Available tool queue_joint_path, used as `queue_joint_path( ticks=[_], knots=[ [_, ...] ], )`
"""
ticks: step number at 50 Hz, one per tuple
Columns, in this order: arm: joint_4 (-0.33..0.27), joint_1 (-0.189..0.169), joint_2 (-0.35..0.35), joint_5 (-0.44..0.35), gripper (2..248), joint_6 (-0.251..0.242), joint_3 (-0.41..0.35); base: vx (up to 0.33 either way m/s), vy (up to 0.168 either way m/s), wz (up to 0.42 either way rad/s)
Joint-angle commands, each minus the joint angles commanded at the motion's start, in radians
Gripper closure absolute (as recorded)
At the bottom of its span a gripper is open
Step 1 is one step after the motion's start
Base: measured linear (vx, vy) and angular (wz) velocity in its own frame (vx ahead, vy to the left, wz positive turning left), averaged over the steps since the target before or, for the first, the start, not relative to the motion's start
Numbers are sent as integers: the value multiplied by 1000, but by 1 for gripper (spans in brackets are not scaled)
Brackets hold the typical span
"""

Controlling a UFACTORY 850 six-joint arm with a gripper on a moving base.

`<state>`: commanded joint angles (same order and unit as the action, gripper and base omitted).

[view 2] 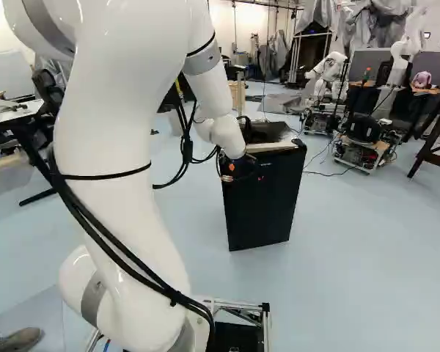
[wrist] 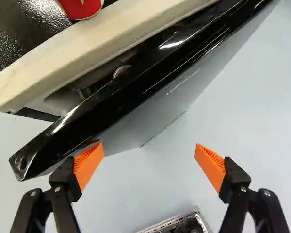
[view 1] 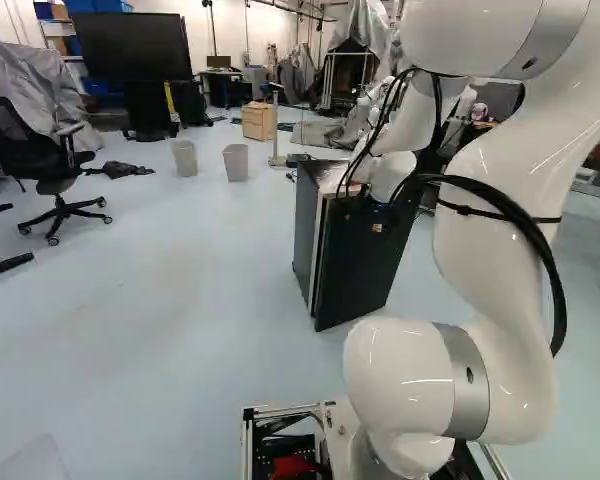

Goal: Grab a drink from the fridge

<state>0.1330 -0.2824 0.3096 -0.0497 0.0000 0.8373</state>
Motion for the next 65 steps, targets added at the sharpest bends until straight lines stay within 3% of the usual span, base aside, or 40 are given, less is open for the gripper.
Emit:
queue_joint_path(
  ticks=[51, 65],
  knots=[
    [0, 69, 76, 0, 3, 0, 97, 0, 0, 0],
    [0, 75, 79, 0, 3, 0, 101, 0, 0, 0]
  ],
)
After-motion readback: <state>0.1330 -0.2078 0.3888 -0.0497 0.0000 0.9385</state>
